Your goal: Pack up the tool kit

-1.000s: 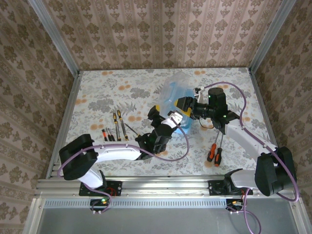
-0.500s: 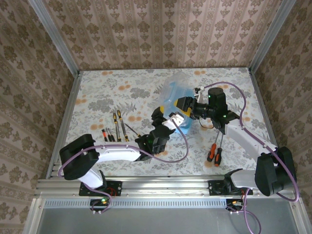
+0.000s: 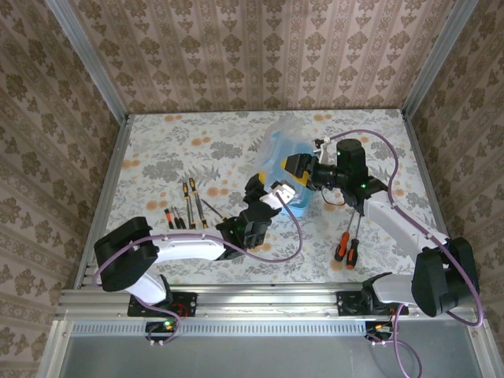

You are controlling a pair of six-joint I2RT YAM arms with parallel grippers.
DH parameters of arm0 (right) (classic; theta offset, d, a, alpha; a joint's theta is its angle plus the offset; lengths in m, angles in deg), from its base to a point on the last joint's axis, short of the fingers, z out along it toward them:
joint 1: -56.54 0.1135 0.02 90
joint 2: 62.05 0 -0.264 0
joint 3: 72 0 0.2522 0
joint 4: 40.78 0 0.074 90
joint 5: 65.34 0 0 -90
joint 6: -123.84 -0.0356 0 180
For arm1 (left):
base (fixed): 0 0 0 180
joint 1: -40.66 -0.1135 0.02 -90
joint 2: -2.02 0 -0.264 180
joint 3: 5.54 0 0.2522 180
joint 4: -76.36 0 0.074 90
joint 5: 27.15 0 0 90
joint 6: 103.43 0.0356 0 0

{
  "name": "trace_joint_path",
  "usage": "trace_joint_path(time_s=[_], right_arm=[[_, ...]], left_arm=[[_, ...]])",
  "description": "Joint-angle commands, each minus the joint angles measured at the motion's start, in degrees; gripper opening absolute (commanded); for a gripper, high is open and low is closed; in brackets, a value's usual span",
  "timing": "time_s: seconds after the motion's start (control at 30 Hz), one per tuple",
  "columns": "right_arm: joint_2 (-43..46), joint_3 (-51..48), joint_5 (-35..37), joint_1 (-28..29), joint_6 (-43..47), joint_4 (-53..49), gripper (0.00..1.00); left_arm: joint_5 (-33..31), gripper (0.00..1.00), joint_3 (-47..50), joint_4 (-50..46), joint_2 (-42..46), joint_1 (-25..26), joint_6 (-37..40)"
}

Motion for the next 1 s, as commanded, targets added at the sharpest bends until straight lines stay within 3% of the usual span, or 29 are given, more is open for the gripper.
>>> trace_joint_path(time_s=[0.0,0.07,0.13,0.27,0.4,0.47,0.63,0.77,0.97], right_arm=[[-0.4,3.5,-0.1,0.3,0.2,0.1,0.79],[-1.1,3.7,0.4,0.3,0.7,-0.6,0.78],[-2.0,3.8,0.4,0.3,0.7,-0.5,0.78],[-3.5,4.2,0.2,0.3,0.3,0.4,0.79],[-4.8,4.8,0.1,0.3,0.7,0.8,0.78],[-4.6,4.8,0.5,0.2,1.0,-0.1,0.78],[-1.2,3.8,8.5,-2.8,8.1,-11.0,0.82],[0.8,0.3,7.4,-9.0,8.7,-12.0,0.85],[2.9,-2.5,7.0,-13.5,11.0,-13.9,0.89]], left_arm=[[1.6,0.63,0.5,-2.5,5.9,-0.6,-2.8],[3.1,0.76,0.4,-6.9,9.8,-0.9,-5.0],[6.7,0.82,-0.2,-13.8,14.2,-2.1,-8.8],[12.0,0.86,-0.8,-23.8,22.0,-7.2,-15.6],[18.8,0.83,-3.8,-37.3,24.1,-18.5,-27.4],[21.6,0.84,-3.8,-38.9,23.7,-21.6,-30.3],[26.8,0.91,-15.7,-52.1,13.7,-23.6,-34.8],[35.2,1.0,-30.9,-62.0,0.8,-24.6,-36.1],[41.3,1.0,-57.1,-80.0,-20.0,-24.5,-36.6]])
